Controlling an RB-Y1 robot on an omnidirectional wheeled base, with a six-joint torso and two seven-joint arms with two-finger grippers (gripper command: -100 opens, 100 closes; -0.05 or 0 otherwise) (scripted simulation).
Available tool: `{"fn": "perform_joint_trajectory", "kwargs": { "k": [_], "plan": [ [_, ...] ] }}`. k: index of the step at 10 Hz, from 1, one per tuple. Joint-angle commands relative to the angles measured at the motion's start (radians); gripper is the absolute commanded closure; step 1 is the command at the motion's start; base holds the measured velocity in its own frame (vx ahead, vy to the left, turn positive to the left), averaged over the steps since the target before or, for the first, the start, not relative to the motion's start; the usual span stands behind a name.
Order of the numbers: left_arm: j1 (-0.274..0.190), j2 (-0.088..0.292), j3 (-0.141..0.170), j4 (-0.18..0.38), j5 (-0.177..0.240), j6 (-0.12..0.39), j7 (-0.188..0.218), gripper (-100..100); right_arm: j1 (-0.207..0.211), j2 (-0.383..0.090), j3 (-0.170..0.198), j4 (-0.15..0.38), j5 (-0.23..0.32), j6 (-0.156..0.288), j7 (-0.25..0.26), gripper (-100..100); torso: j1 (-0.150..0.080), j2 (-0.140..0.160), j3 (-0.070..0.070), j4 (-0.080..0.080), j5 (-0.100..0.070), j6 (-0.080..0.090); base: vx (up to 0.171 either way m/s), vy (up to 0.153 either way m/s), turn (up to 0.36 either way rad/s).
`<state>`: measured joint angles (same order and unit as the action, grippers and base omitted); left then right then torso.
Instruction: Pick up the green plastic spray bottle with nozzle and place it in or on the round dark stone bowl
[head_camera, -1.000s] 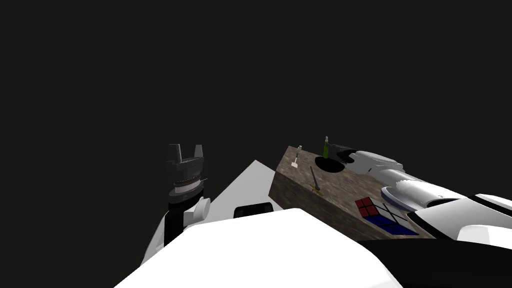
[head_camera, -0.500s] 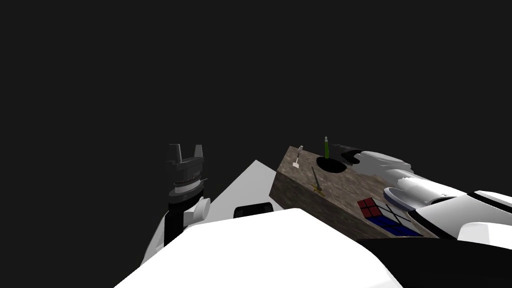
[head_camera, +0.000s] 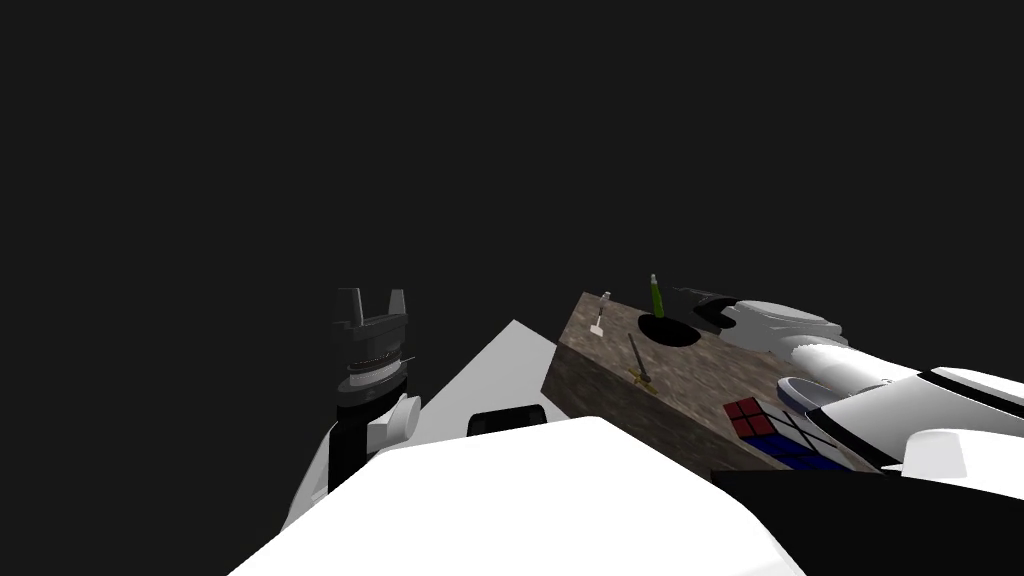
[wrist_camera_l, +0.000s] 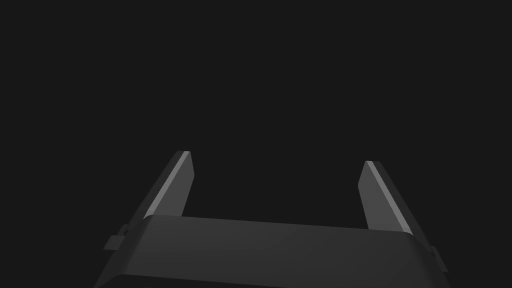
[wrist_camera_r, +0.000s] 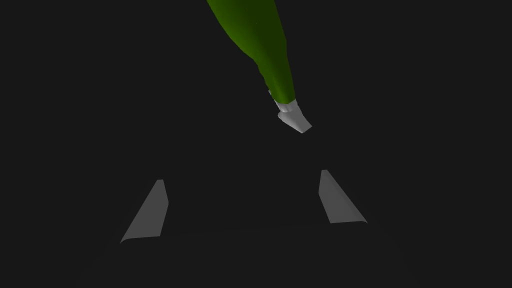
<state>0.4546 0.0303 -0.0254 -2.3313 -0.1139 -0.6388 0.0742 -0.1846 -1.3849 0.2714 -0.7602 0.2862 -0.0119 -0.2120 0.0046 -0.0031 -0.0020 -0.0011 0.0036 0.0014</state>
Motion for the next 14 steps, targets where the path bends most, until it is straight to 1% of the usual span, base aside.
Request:
{"fn": "perform_joint_trajectory", "kwargs": {
  "k": [1,2,3,4,5,6,7,8,9,10,11,12,13,14],
  "plan": [
    [0.0,0.0,0.0,0.0,0.0,0.0,0.0,0,-0.031,-0.021,0.048,0.05,0.014,-0.05,-0.05,-100,0.0,0.0,0.0,0.0,0.0,0.0,0.011,0.092,0.045],
    [0.0,0.0,0.0,0.0,0.0,0.0,0.0,0,-0.031,-0.021,0.048,0.083,0.014,-0.078,-0.059,-100,0.002,0.0,0.0,0.0,0.0,0.0,0.005,0.045,0.005],
    [0.0,0.0,0.0,0.0,0.0,0.0,0.0,0,-0.031,-0.021,0.048,0.105,0.014,-0.091,-0.059,-100,0.0,0.0,0.0,0.0,0.0,0.001,-0.002,0.011,-0.008],
    [0.0,0.0,0.0,0.0,0.0,0.0,0.0,0,-0.031,-0.021,0.048,0.138,0.014,-0.091,-0.059,-100,-0.003,0.001,0.0,0.0,-0.001,0.001,-0.003,-0.005,0.003],
    [0.0,0.0,0.0,0.0,0.0,0.0,0.0,0,-0.031,-0.021,0.048,0.138,0.014,-0.091,-0.059,-100,-0.004,0.001,0.0,0.0,-0.001,0.001,-0.002,-0.009,-0.004],
    [0.0,0.0,0.0,0.0,0.0,0.0,0.0,0,-0.069,-0.052,0.089,0.172,0.055,-0.137,-0.108,-100,-0.005,0.001,0.0,0.0,-0.001,0.001,0.003,0.076,0.069],
    [0.0,0.0,0.0,0.0,0.0,0.0,0.0,0,-0.063,-0.052,0.102,0.162,0.055,-0.141,-0.134,-100,0.0,0.0,0.0,0.0,0.0,0.0,0.008,0.097,0.038],
    [0.0,0.0,0.0,0.0,0.0,0.0,0.0,0,-0.087,-0.052,0.119,0.185,0.055,-0.164,-0.134,-100,0.002,0.0,0.0,0.0,0.0,0.0,0.002,0.049,-0.005],
    [0.0,0.0,0.0,0.0,0.0,0.0,0.0,0,-0.098,-0.052,0.119,0.21,0.055,-0.191,-0.134,-100,0.0,0.0,0.0,0.0,0.0,0.0,0.0,0.008,-0.005],
    [0.0,0.0,0.0,0.0,0.0,0.0,0.0,0,-0.098,-0.052,0.119,0.243,0.055,-0.204,-0.134,-100,-0.003,0.0,0.0,0.0,0.0,0.001,0.0,-0.009,0.004],
    [0.0,0.0,0.0,0.0,0.0,0.0,0.0,0,-0.098,-0.052,0.119,0.268,0.055,-0.204,-0.134,-100,-0.004,0.001,0.0,0.0,-0.001,0.001,0.001,-0.011,0.001],
    [0.0,0.0,0.0,0.0,0.0,0.0,0.0,0,-0.098,-0.052,0.119,0.282,0.055,-0.204,-0.134,-100,-0.005,0.001,0.0,0.0,-0.001,0.001,-0.001,-0.007,-0.005],
    [0.0,0.0,0.0,0.0,0.0,0.0,0.0,0,-0.154,-0.082,0.168,0.327,0.095,-0.254,-0.181,-100,-0.005,0.001,0.0,0.0,-0.001,0.001,0.006,0.075,0.064],
    [0.0,0.0,0.0,0.0,0.0,0.0,0.0,0,-0.164,-0.082,0.189,0.441,0.095,-0.315,-0.182,-100,0.0,0.0,0.0,0.0,0.0,0.0,0.012,0.096,0.054]
  ]
}}
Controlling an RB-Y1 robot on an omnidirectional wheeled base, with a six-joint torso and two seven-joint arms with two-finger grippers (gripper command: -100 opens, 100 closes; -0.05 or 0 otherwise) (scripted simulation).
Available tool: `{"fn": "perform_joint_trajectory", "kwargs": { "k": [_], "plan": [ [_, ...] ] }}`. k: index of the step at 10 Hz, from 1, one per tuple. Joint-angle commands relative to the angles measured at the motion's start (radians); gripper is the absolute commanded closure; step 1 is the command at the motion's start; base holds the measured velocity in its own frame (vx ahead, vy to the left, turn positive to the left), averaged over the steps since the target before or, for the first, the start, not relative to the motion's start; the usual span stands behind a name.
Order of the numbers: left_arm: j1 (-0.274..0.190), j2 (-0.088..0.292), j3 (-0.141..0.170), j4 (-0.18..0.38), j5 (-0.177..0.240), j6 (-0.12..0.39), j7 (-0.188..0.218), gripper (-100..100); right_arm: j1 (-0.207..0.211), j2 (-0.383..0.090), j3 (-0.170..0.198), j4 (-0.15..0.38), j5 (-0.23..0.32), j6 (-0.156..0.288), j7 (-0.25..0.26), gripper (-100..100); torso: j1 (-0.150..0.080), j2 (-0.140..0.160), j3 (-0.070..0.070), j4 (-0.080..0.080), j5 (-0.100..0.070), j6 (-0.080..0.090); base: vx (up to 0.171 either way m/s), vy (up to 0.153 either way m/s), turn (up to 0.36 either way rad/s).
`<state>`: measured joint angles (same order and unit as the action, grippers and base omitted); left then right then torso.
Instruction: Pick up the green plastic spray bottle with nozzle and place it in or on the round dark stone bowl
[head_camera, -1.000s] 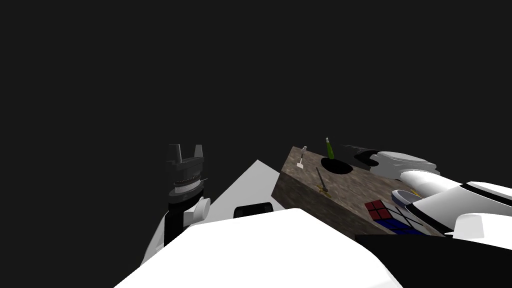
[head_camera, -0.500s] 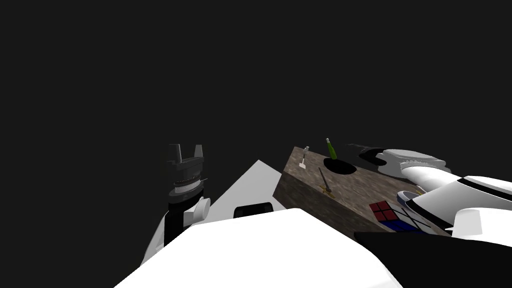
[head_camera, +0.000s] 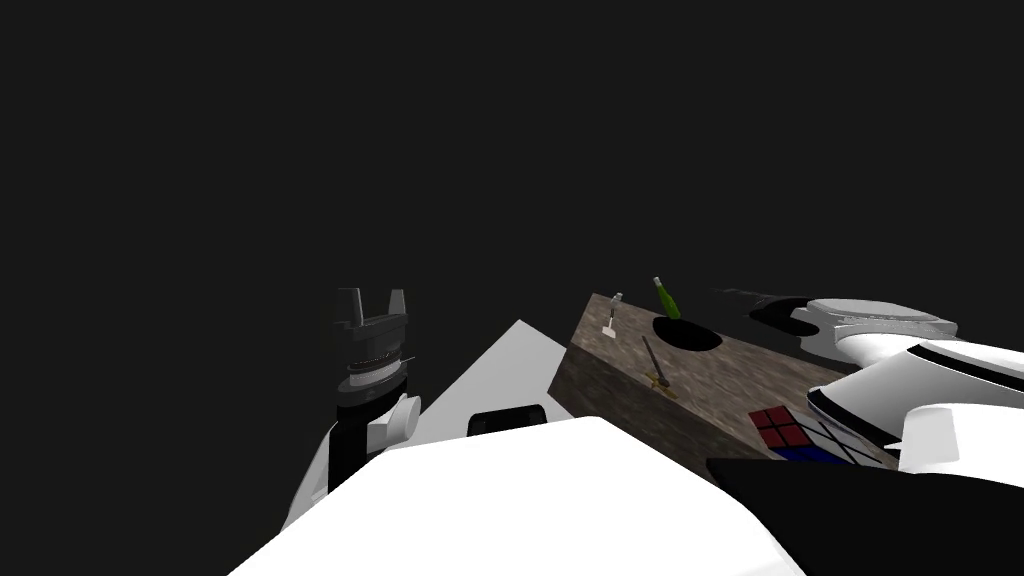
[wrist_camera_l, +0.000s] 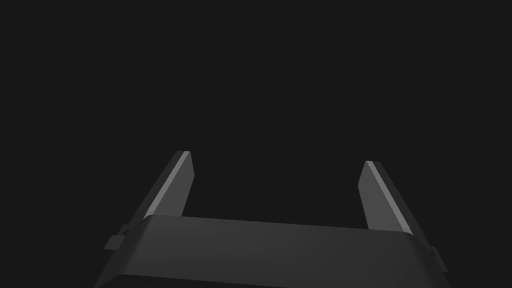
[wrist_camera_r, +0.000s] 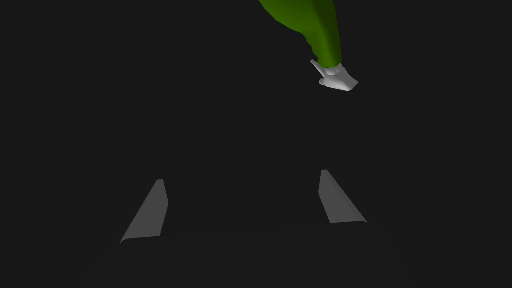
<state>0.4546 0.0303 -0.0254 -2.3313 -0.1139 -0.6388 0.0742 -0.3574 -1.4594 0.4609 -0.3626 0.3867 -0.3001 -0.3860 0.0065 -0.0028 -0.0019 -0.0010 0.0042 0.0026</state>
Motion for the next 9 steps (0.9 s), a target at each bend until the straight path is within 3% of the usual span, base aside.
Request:
{"fn": "perform_joint_trajectory", "kwargs": {
  "k": [1,3,4,9],
  "plan": [
    [0.0,0.0,0.0,0.0,0.0,0.0,0.0,0,0.008,-0.008,0.0,0.044,-0.005,-0.028,-0.034,-100,0.0,0.0,0.0,0.0,0.0,0.0,0.003,0.051,-0.02],
    [0.0,0.0,0.0,0.0,0.0,0.0,0.0,0,0.011,-0.013,0.005,0.031,-0.005,-0.019,-0.043,-100,-0.004,0.001,0.0,0.0,-0.001,-0.001,-0.001,0.007,-0.004],
    [0.0,0.0,0.0,0.0,0.0,0.0,0.0,0,0.01,-0.012,0.004,0.034,-0.004,-0.023,-0.042,0,-0.005,0.0,0.0,0.0,-0.002,-0.001,0.0,0.0,0.0],
    [0.0,0.0,0.0,0.0,0.0,0.0,0.0,0,0.01,-0.012,0.004,0.033,-0.004,-0.022,-0.042,0,-0.006,0.0,0.0,0.0,-0.002,-0.001,0.0,0.0,0.0]
  ]
}}
